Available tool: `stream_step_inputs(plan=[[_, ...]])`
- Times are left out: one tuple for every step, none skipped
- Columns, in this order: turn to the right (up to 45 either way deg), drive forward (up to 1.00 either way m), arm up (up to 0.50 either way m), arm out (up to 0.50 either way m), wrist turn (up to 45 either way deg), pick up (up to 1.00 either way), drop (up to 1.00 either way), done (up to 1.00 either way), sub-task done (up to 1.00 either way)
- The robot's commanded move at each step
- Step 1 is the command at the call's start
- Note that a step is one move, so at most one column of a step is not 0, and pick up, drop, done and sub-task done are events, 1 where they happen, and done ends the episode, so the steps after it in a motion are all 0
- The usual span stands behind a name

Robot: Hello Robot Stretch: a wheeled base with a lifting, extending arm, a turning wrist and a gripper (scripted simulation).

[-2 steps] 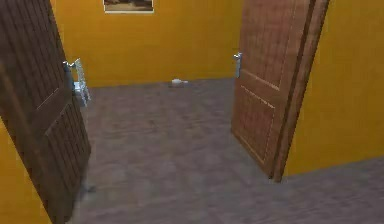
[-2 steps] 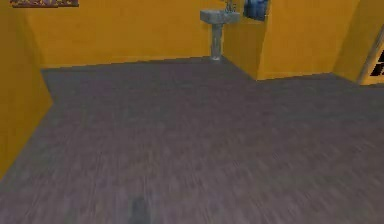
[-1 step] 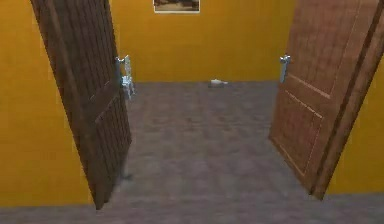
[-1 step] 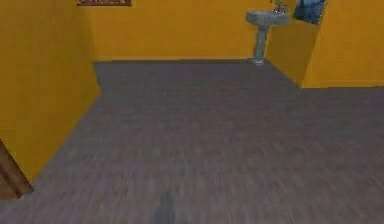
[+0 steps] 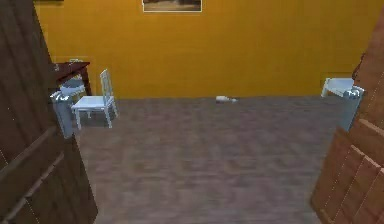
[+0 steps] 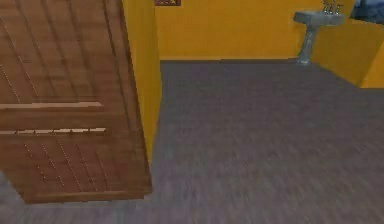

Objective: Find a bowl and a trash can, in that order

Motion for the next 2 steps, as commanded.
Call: stream_step_inputs(plan=[[0.0, 0.8, 0.0, 0.0, 0.0, 0.0, 0.0, 0.0, 0.0], [-6.0, 0.0, 0.0, 0.0, 0.0, 0.0, 0.0, 0.0, 0.0]])
